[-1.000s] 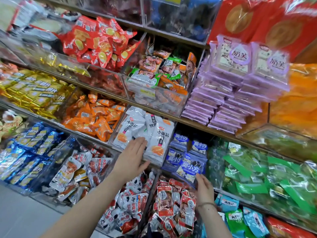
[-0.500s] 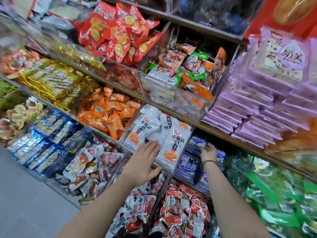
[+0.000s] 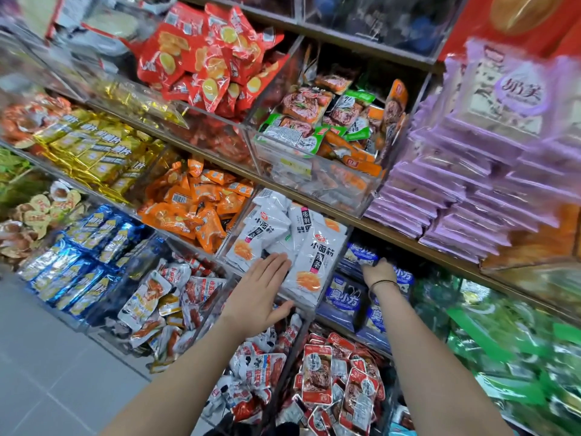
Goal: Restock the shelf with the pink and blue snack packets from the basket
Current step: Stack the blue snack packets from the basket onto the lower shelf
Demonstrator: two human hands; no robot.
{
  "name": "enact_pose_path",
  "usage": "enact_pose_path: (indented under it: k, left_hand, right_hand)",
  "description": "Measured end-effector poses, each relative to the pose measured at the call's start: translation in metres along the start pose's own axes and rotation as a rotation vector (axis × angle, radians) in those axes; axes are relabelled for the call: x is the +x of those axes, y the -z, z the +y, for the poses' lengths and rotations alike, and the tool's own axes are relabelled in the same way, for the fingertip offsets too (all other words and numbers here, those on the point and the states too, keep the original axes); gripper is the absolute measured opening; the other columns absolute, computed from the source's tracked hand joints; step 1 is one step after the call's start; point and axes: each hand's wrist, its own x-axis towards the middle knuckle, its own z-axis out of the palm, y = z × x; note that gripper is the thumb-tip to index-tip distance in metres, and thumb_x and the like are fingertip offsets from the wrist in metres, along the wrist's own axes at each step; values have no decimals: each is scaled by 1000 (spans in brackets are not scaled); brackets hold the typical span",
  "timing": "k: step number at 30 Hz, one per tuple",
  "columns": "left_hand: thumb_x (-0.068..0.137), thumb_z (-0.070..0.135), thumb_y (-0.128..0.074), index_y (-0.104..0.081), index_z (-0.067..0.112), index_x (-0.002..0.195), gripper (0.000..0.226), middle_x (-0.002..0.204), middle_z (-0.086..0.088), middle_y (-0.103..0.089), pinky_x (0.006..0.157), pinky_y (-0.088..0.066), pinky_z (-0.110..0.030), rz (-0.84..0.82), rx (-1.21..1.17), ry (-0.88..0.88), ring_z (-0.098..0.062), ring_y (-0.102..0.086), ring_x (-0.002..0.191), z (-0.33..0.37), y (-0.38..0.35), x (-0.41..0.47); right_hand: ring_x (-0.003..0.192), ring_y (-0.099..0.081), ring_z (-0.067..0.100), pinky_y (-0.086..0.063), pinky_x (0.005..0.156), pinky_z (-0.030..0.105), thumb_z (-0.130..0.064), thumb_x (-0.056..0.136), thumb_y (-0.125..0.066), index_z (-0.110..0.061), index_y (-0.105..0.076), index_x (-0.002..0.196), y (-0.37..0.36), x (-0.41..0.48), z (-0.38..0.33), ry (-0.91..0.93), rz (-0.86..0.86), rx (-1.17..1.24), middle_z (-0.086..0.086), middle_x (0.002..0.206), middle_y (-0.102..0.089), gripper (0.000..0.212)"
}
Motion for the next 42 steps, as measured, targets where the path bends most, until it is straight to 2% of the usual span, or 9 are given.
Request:
enact_pose_path:
  k: [2,6,11,14,19,24,27,34,42]
  left_hand:
    - [93,51,-37,-35,5,145,69,151,-11,-34,120,-11,-42,34,-59,7,-27,-28,142,4,5,0]
    - [86,43,-60,-49,15,133,55,143,-3,-42,98,-45,-32,193,-361,121,-16,-46,127,21,18,-16]
    - [88,42,-60,-55,31,106,22,107,20,-53,77,-45,-13,279,-652,424,5,-55,94,35,13,-79]
    - [88,25,-65,-58,28,89,8,89,6,-65,61,-46,-15,83,-749,625,-4,-61,75,35,-6,-127]
    - [89,22,-65,-64,14,83,9,79,-1,-65,67,-44,-27,-315,-769,832,-16,-59,71,40,-36,-198]
    - [93,24,-57,-59,16,80,16,84,-7,-63,71,-45,-34,-569,-650,786,-24,-61,83,41,-44,-220]
    - [94,23,-55,-53,12,77,20,81,-9,-58,74,-46,-35,-703,-572,687,-23,-60,81,49,-51,-225]
    - [96,23,-50,-55,11,85,16,88,-4,-57,57,-38,-25,-907,-575,564,-21,-60,83,90,-88,-281]
    - [93,17,-55,-55,7,80,17,72,-5,-56,45,-33,-20,-972,-592,628,-18,-53,60,130,-110,-374]
  right_hand:
    - [114,-52,36,-45,94,39,-23,92,-52,3,-37,135,8,-17,0,48,41,81,22,134,-46,52]
    - [106,-58,33,-44,88,34,-16,93,-50,1,-53,122,15,-68,16,151,23,268,19,116,-60,34]
    - [65,-48,0,-37,59,8,-15,93,-52,-7,-61,114,1,-135,70,198,-156,298,2,92,-59,25]
    - [83,-55,9,-36,61,10,-11,92,-51,-9,-64,109,-21,-172,105,185,-247,265,-5,90,-59,21]
    - [91,-62,12,-42,75,11,-15,94,-51,-6,-64,113,-54,-228,162,150,-394,188,-3,109,-60,25]
    - [88,-54,12,-40,71,13,-12,92,-53,-22,-63,81,-76,-274,217,33,-388,225,-3,83,-62,18]
    - [88,-54,15,-44,74,22,-9,92,-53,-13,-66,87,-91,-301,256,-75,-368,254,11,90,-64,14]
    - [62,-44,12,-34,59,26,-5,88,-50,-22,-49,52,-129,-388,359,-369,-205,292,4,61,-51,39]
    - [68,-56,23,-33,53,24,-18,91,-50,-17,-51,60,-134,-480,456,-621,-139,385,12,72,-60,32]
